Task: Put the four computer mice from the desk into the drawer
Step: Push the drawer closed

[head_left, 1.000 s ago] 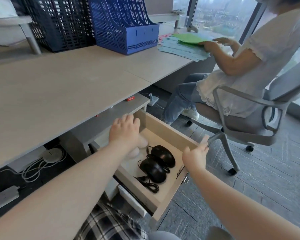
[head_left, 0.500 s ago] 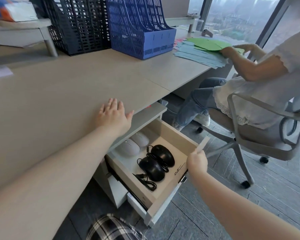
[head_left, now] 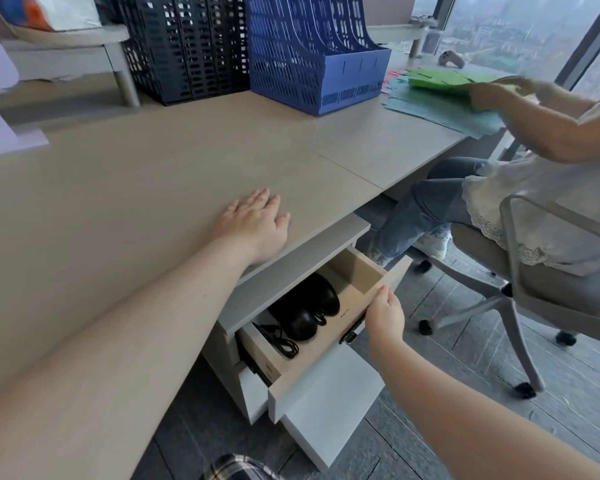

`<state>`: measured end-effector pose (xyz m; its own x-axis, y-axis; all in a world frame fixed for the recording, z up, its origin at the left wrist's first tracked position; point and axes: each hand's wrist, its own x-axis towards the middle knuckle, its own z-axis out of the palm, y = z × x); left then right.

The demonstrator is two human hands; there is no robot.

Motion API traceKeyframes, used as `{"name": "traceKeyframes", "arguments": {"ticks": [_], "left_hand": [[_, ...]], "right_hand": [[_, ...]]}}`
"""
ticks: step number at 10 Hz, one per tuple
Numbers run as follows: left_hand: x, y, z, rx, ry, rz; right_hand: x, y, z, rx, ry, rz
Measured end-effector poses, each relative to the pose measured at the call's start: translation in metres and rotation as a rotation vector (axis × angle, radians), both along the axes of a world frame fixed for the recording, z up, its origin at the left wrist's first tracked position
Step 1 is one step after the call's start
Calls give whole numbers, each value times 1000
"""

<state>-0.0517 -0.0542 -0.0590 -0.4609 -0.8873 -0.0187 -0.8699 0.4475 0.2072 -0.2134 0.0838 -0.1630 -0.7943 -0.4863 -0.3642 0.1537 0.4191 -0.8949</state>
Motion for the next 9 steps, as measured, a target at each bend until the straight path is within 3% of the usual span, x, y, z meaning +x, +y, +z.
{"name": "traceKeyframes", "arguments": {"ticks": [3, 5, 9], "left_hand": [[-1, -2, -3, -16, 11, -1], [-1, -4, -4, -30, 12, 5], [-2, -4, -5, -34, 3, 14]], "right_hand": [[19, -37, -2, -30, 3, 50], [21, -67, -16, 31, 20, 208], [26, -93, -23, 136, 137, 269]]}}
